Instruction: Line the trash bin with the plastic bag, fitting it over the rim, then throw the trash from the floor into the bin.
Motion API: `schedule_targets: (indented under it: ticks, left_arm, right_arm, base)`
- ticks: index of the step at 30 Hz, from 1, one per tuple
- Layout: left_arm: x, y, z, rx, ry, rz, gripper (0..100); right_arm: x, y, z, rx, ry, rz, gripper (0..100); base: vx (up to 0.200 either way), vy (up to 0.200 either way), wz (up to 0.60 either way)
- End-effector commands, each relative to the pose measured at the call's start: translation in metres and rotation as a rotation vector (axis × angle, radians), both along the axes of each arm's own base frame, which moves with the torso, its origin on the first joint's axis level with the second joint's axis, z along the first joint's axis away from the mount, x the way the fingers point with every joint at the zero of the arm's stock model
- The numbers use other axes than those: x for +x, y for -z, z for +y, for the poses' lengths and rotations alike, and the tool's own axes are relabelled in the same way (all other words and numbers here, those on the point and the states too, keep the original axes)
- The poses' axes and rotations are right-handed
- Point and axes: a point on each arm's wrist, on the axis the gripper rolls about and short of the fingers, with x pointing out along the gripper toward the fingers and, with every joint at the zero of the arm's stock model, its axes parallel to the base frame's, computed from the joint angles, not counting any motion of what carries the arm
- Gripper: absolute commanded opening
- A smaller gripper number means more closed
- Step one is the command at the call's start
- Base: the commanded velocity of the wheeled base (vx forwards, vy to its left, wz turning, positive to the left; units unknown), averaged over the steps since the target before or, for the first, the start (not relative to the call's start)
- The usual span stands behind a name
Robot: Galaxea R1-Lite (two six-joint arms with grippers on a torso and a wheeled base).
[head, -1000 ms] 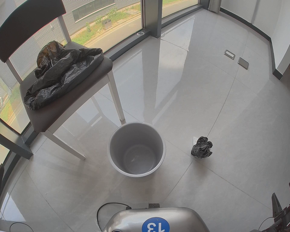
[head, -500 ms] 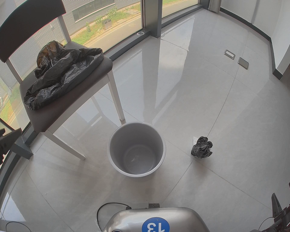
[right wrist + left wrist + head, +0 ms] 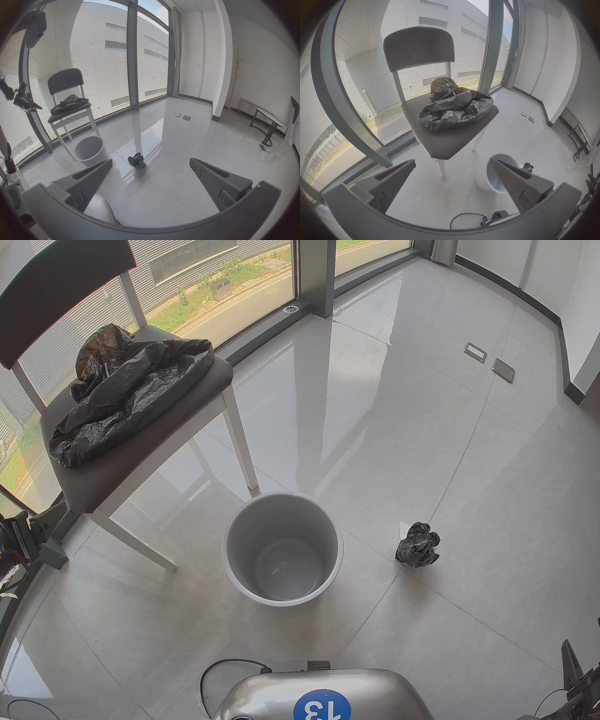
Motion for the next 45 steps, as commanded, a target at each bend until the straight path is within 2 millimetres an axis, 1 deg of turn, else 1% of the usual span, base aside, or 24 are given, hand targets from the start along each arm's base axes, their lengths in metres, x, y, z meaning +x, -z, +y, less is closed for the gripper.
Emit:
schedule_targets:
  ticks: [1,4,7,12,13,14,17,21,22,23,24,26,28,31,39,45]
  left_arm:
    - [0.005,0.007,-0.001,-0.005,0.013,0.035,100]
    - [0.010,0.014,-0.002,-0.005,0.015,0.066,100]
    - [0.020,0.019,0.001,-0.004,0.000,0.059,100]
    - [0.034,0.016,0.004,-0.003,-0.025,0.015,100]
    - [0.034,0.016,0.004,-0.003,-0.025,0.015,100]
    - [0.038,0.012,0.004,0.011,-0.056,-0.011,100]
    - [0.042,0.003,0.001,0.036,-0.102,-0.040,100]
    - [0.049,-0.009,-0.013,0.056,-0.115,-0.070,100]
    - [0.056,-0.013,-0.015,0.061,-0.133,-0.070,100]
    - [0.059,-0.014,-0.015,0.061,-0.140,-0.070,100]
    - [0.070,-0.020,-0.015,0.067,-0.172,-0.076,100]
    - [0.083,-0.026,-0.014,0.071,-0.203,-0.074,100]
    - [0.094,-0.028,-0.014,0.076,-0.220,-0.058,100]
    - [0.105,-0.028,-0.013,0.079,-0.227,-0.046,100]
    - [0.119,-0.028,-0.007,0.083,-0.257,-0.032,100]
    - [0.129,-0.032,0.007,0.083,-0.314,-0.041,100]
  right_arm:
    - [0.001,0.005,0.000,-0.003,-0.011,0.010,100]
    - [0.001,0.005,0.001,-0.014,-0.025,0.009,100]
    - [0.001,0.005,0.001,-0.020,-0.028,0.009,100]
    - [0.001,0.005,0.001,-0.027,-0.042,0.008,100]
    - [0.001,0.005,0.001,-0.027,-0.042,0.008,100]
    - [0.001,0.005,0.001,-0.035,-0.041,0.008,100]
    - [0.001,0.005,0.001,-0.037,-0.044,0.008,100]
    - [0.001,0.005,0.001,-0.038,-0.044,0.007,100]
    - [0.001,0.005,0.001,-0.040,-0.045,0.007,100]
    - [0.001,0.005,0.001,-0.040,-0.045,0.007,100]
    - [0.001,0.005,0.001,-0.046,-0.047,0.007,100]
    - [0.001,0.005,0.001,-0.051,-0.057,0.007,100]
    - [0.001,0.005,0.001,-0.063,-0.065,0.005,100]
    - [0.001,0.005,0.002,-0.066,-0.068,0.005,100]
    - [0.001,0.005,0.002,-0.066,-0.068,0.005,100]
    - [0.001,0.005,0.002,-0.066,-0.068,0.005,100]
  base:
    - [0.000,0.000,0.00]
    - [0.000,0.000,0.00]
    - [0.000,0.000,0.00]
    - [0.000,0.000,0.00]
    - [0.000,0.000,0.00]
    - [0.000,0.000,0.00]
    - [0.000,0.000,0.00]
    - [0.000,0.000,0.00]
    - [0.000,0.000,0.00]
    - [0.000,0.000,0.00]
    - [0.000,0.000,0.00]
    - [0.000,0.000,0.00]
    - [0.000,0.000,0.00]
    - [0.000,0.000,0.00]
    - [0.000,0.000,0.00]
    - [0.000,0.000,0.00]
